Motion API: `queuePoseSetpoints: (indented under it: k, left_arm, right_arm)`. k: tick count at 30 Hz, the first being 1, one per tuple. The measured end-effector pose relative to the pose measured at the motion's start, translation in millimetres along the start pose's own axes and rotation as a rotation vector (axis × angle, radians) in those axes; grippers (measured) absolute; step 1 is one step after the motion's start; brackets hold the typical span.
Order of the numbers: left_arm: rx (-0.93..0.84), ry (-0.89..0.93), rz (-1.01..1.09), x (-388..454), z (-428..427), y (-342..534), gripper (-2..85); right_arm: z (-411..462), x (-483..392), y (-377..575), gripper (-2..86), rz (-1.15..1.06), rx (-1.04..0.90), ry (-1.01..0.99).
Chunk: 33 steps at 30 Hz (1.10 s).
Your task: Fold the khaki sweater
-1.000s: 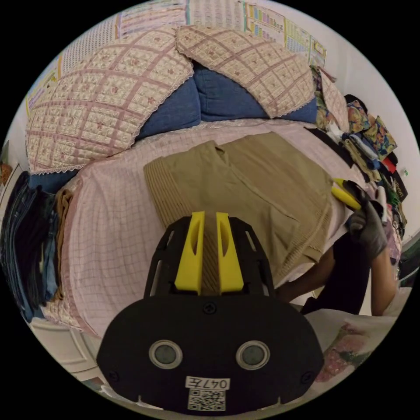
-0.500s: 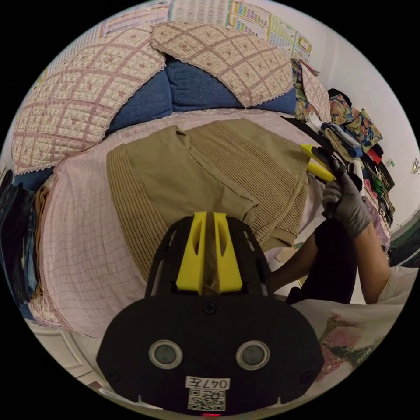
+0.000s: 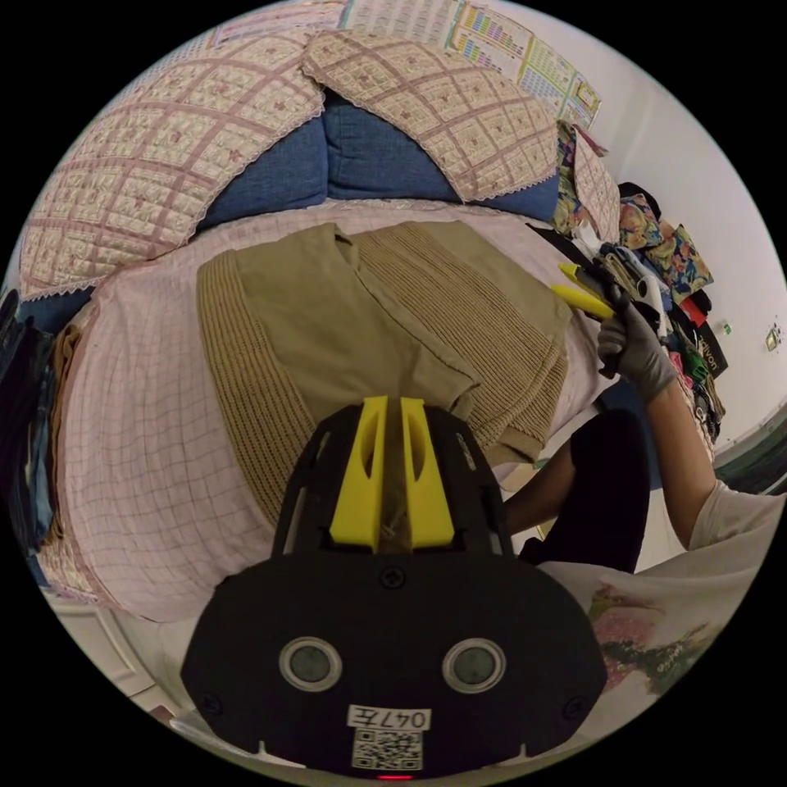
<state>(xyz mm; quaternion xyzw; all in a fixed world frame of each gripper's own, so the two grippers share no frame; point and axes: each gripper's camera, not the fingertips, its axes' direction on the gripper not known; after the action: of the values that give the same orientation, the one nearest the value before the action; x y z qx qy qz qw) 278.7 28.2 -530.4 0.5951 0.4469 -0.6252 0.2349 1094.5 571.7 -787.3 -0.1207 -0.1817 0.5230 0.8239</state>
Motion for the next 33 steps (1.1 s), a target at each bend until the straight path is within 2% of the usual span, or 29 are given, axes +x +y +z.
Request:
queuePoseSetpoints:
  k: [4, 7, 12, 19, 24, 28, 33]
  left_arm:
    - [0.035, -0.002, 0.024, 9.8, -17.5, -11.7, 2.5]
    - [-0.031, 0.007, 0.033, 14.2, -2.2, -17.8, 1.9]
    - [-0.002, -0.033, 0.045, 26.3, -14.1, -8.1, -0.2]
    - [-0.014, -0.017, 0.032, 15.7, -15.2, -0.1, -0.6]
    - [0.016, -0.033, 0.04, 10.5, -19.2, 14.2, -0.9]
    - [0.041, -0.028, 0.024, 2.6, -20.9, 25.8, -1.0]
    - [0.101, 0.06, -0.03, -21.3, -22.1, 49.6, -1.0]
  right_arm:
    - [24.0, 4.6, 14.2, 9.4, 0.001, -0.081, 0.009]
    - [36.2, 5.4, 27.5, 8.8, 0.001, -0.125, -0.04]
    - [58.4, 7.6, 51.7, 7.3, 0.011, -0.138, -0.141]
    - [99.4, 6.7, 86.4, 4.7, 0.086, 0.052, -0.129]
    - [131.1, -20.5, 106.5, -0.4, 0.055, 0.087, -0.182]
    - [165.4, -107.2, 113.9, -0.8, -0.163, 0.072, -0.114]
    - [249.2, -248.4, 135.6, -0.8, -0.53, -0.071, -0.115]
